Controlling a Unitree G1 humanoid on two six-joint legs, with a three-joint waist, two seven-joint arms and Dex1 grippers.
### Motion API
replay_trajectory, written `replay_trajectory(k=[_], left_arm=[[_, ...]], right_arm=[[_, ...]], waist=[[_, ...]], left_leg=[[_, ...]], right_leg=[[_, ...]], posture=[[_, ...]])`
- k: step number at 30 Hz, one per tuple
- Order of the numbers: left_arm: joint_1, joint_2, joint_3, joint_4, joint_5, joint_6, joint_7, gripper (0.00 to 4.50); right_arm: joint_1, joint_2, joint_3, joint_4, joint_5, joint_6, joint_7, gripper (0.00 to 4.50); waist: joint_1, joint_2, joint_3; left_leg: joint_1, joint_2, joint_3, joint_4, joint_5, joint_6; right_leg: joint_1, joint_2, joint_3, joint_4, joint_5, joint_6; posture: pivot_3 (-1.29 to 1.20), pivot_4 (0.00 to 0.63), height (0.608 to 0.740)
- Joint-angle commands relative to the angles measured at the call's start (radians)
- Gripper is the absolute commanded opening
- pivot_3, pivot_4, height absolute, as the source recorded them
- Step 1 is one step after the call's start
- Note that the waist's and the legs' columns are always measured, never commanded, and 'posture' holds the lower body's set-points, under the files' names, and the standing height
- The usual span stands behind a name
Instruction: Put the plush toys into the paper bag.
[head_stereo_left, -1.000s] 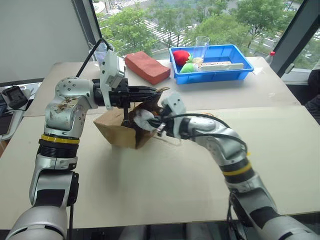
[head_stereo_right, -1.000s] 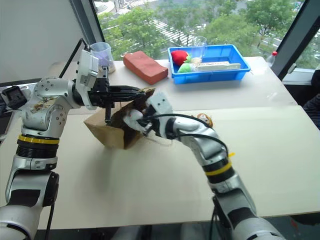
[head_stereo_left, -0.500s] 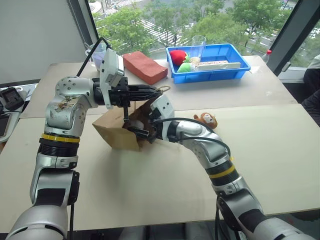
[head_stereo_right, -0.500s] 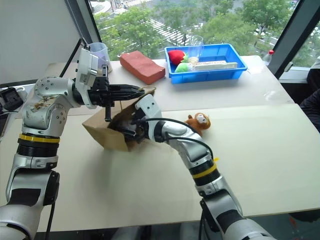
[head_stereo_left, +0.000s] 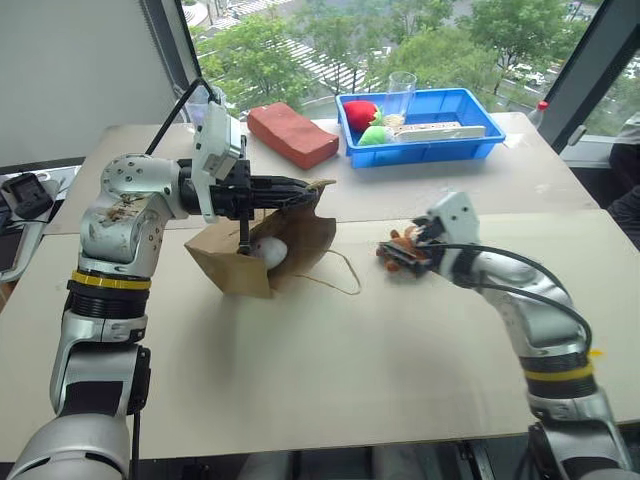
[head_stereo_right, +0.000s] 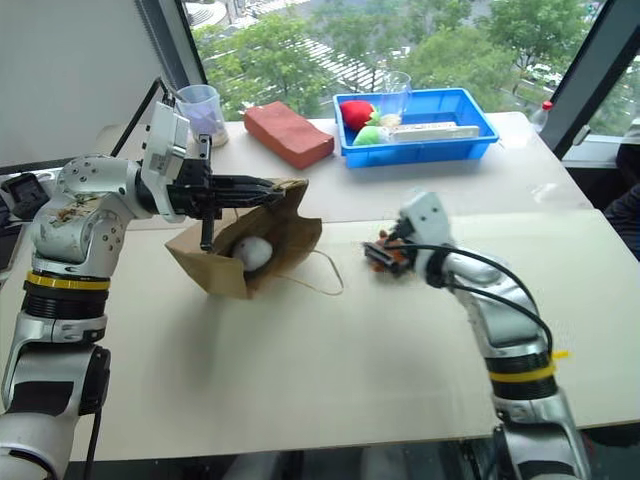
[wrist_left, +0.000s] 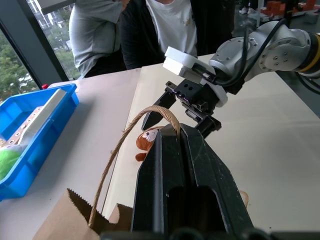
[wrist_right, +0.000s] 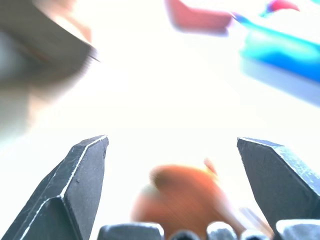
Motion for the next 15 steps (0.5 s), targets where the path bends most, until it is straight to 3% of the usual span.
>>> replay_trajectory(k=[1,4,5,15], left_arm=[[-0.001,0.023,0.016,-0.047,-0.022,0.012,-0.008,0.00],[0.004,0.025,0.016,-0.057,-0.020,0.016,-0.009,0.00],[0.005,0.025,0.016,-0.058,-0.020,0.017,-0.009,0.00],[0.019,0.035,0.022,-0.080,-0.024,0.028,-0.004,0.00]], right_arm=[[-0.017,0.004,-0.013,0.053,-0.022,-0.030,-0.011,4.49],[-0.022,0.033,-0.008,0.107,-0.017,-0.035,-0.009,4.49],[-0.026,0.044,-0.010,0.121,-0.016,-0.041,-0.010,4.24],[-0.021,0.066,-0.036,0.171,-0.014,-0.089,0.001,0.90]], waist=[[-0.004,0.000,0.000],[-0.001,0.000,0.000],[0.000,0.000,0.000],[0.005,0.000,0.000]], left_leg=[[0.001,0.001,0.001,0.000,0.000,0.000],[0.001,0.001,0.002,0.000,0.000,0.000],[0.001,0.001,0.001,0.000,0.000,0.000],[0.001,0.000,0.001,0.000,0.000,0.000]], right_leg=[[0.000,0.000,0.001,0.000,0.000,0.000],[0.000,0.000,0.001,0.000,0.000,0.000],[0.000,0.000,0.001,0.000,0.000,0.000],[0.000,0.000,0.001,0.000,0.000,0.000]], posture=[[0.00,0.150,0.740],[0.00,0.150,0.740],[0.00,0.150,0.740],[0.00,0.150,0.740]])
